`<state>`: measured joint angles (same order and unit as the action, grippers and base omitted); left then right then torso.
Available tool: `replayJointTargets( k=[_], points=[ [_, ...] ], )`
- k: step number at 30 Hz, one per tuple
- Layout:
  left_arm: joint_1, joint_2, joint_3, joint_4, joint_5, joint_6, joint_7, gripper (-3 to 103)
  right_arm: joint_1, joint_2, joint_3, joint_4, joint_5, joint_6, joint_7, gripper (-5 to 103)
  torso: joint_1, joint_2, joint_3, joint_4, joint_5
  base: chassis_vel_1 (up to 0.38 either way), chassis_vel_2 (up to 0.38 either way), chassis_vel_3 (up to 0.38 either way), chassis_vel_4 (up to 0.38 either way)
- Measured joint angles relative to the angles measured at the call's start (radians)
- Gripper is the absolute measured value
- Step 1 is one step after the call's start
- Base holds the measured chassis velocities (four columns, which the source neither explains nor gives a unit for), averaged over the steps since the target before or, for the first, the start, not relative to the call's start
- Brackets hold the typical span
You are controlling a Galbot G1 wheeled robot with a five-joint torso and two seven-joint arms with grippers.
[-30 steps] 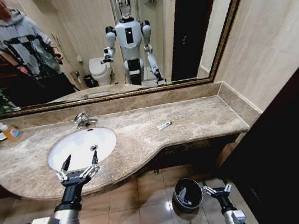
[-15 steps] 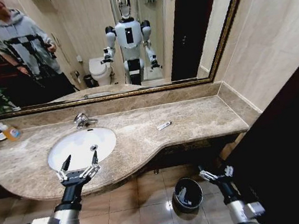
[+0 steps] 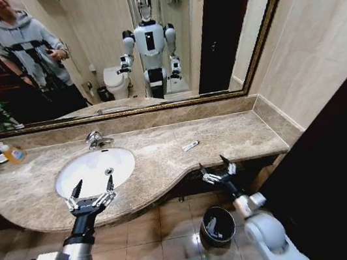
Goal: Pick up the trash from the sink and place it in the trash bin.
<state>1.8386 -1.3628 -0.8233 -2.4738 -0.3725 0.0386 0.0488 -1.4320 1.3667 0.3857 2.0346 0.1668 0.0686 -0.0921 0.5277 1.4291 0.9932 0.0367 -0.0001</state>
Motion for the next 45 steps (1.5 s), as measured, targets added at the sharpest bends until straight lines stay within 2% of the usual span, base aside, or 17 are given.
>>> replayJointTargets(
  k=[5, 8, 11, 18, 21, 22, 23, 27, 28, 31, 45],
  points=[
    [0.000, 0.000, 0.000, 0.000, 0.000, 0.000, 0.000, 100, 0.104, 0.010, -0.079, -0.070, -0.008, -0.037, 0.050, 100, 0.000, 0.000, 0.000, 0.0001, -0.0001, 0.000, 0.000, 0.000, 0.000],
    [0.000, 0.000, 0.000, 0.000, 0.000, 0.000, 0.000, 100, 0.220, 0.028, -0.137, -0.168, -0.013, -0.067, 0.070, 103, 0.000, 0.000, 0.000, 0.0003, 0.0001, 0.000, 0.000, 0.000, 0.000],
    [0.000, 0.000, 0.000, 0.000, 0.000, 0.000, 0.000, 100, 0.295, 0.045, -0.168, -0.237, -0.011, -0.088, 0.098, 97, 0.000, 0.000, 0.000, 0.0001, 0.0000, 0.000, 0.000, 0.000, 0.000],
    [0.000, 0.000, 0.000, 0.000, 0.000, 0.000, 0.000, 100, 0.426, 0.089, -0.193, -0.406, -0.023, -0.115, 0.171, 101, 0.000, 0.000, 0.000, 0.0002, -0.0001, 0.000, 0.000, 0.000, 0.000],
    [0.000, 0.000, 0.000, 0.000, 0.000, 0.000, 0.000, 100, 0.444, 0.097, -0.191, -0.422, -0.010, -0.160, 0.201, 99, 0.000, 0.000, 0.000, 0.0002, 0.0000, 0.000, 0.000, 0.000, 0.000],
    [0.000, 0.000, 0.000, 0.000, 0.000, 0.000, 0.000, 100, 0.454, 0.103, -0.187, -0.426, 0.014, -0.189, 0.222, 94, 0.000, 0.000, 0.000, 0.0001, 0.0000, 0.000, 0.000, 0.000, 0.000],
    [0.000, 0.000, 0.000, 0.000, 0.000, 0.000, 0.000, 100, 0.468, 0.112, -0.177, -0.439, 0.031, -0.205, 0.236, 84, 0.000, 0.000, 0.000, 0.0002, 0.0001, 0.000, 0.000, 0.000, 0.000],
    [0.000, 0.000, 0.000, 0.000, 0.000, 0.000, 0.000, 100, 0.489, 0.119, -0.157, -0.473, 0.045, -0.206, 0.251, 81, 0.000, 0.000, 0.000, 0.0001, 0.0000, 0.000, 0.000, 0.000, 0.000],
    [0.000, 0.000, 0.000, 0.000, 0.000, 0.000, 0.000, 100, 0.494, 0.117, -0.154, -0.479, 0.057, -0.206, 0.251, 84, 0.000, 0.000, 0.000, 0.0001, 0.0001, 0.000, 0.000, 0.000, 0.000],
    [0.000, 0.000, 0.000, 0.000, 0.000, 0.000, 0.000, 100, 0.503, 0.102, -0.159, -0.487, 0.090, -0.212, 0.251, 86, 0.000, 0.000, 0.000, 0.0001, 0.0001, 0.000, 0.000, 0.000, 0.000],
    [0.000, 0.000, 0.000, 0.000, 0.000, 0.000, 0.000, 100, 0.541, 0.061, -0.193, -0.496, 0.174, -0.254, 0.239, 86, 0.000, 0.000, 0.000, 0.0002, 0.0002, 0.000, 0.000, 0.000, 0.000]
  ],
)
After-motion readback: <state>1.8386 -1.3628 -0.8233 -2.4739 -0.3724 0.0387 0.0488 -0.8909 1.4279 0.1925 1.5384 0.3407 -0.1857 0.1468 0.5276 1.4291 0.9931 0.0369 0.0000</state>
